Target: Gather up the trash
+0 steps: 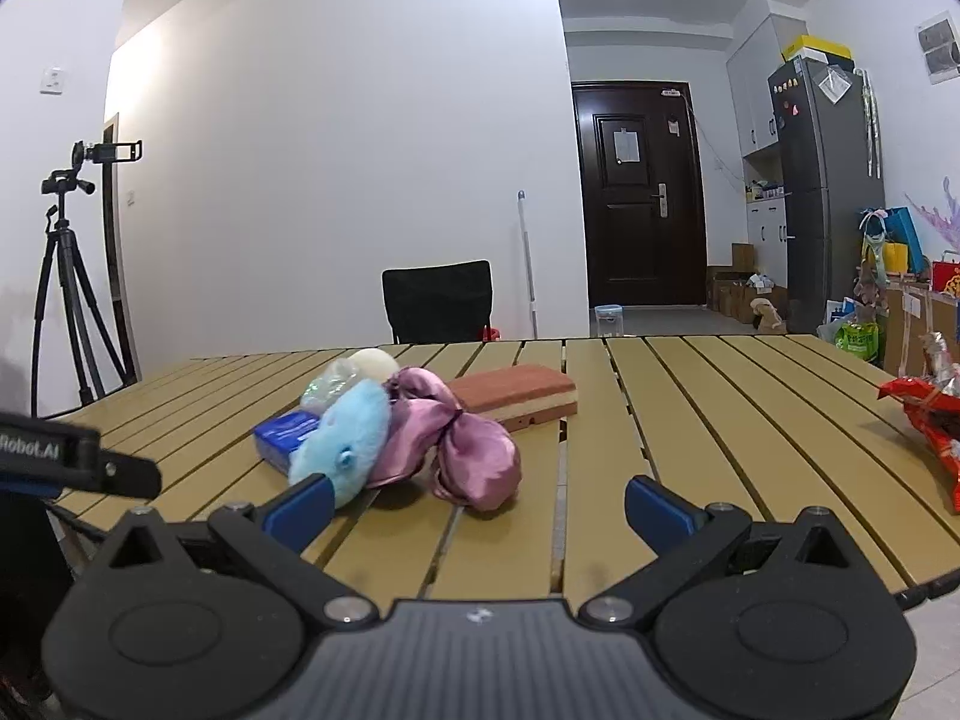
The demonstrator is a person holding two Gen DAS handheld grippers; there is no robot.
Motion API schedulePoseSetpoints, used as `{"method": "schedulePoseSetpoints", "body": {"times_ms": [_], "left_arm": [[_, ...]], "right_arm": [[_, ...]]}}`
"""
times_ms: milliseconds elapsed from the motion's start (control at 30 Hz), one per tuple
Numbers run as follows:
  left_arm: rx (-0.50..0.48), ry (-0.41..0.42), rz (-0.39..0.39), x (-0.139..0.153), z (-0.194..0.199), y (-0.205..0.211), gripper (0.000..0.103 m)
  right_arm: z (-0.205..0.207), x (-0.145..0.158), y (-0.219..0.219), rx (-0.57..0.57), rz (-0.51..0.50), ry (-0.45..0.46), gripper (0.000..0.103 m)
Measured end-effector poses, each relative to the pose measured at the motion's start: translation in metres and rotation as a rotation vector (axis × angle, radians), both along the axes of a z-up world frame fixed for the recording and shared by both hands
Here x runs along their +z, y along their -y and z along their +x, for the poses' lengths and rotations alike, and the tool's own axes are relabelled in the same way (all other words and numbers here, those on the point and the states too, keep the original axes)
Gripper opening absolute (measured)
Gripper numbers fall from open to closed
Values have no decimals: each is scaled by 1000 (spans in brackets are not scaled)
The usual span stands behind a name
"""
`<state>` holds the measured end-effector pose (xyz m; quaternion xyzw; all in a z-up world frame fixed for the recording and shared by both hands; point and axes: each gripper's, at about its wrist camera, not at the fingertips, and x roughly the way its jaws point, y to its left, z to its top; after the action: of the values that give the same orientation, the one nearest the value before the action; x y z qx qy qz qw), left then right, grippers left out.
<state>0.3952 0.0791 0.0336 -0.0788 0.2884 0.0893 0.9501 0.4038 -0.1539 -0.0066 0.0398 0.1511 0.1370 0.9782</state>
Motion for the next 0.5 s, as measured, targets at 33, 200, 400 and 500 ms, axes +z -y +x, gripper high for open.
{"method": "schedulePoseSetpoints", "body": {"times_ms": [33,200,400,500], "left_arm": [[-3,3,-3,-1,6,4,103],[-22,27,-28,-2,28,24,103],[-40,39,-10,-8,56,47,103],[-44,29,-18,-14,67,52,103]], "right_arm": [[4,-2,1,5,-1,-2,103],[22,-12,4,20,-19,-7,103],[41,-22,12,28,-35,-38,103],[49,-26,19,25,-25,-50,103]]}}
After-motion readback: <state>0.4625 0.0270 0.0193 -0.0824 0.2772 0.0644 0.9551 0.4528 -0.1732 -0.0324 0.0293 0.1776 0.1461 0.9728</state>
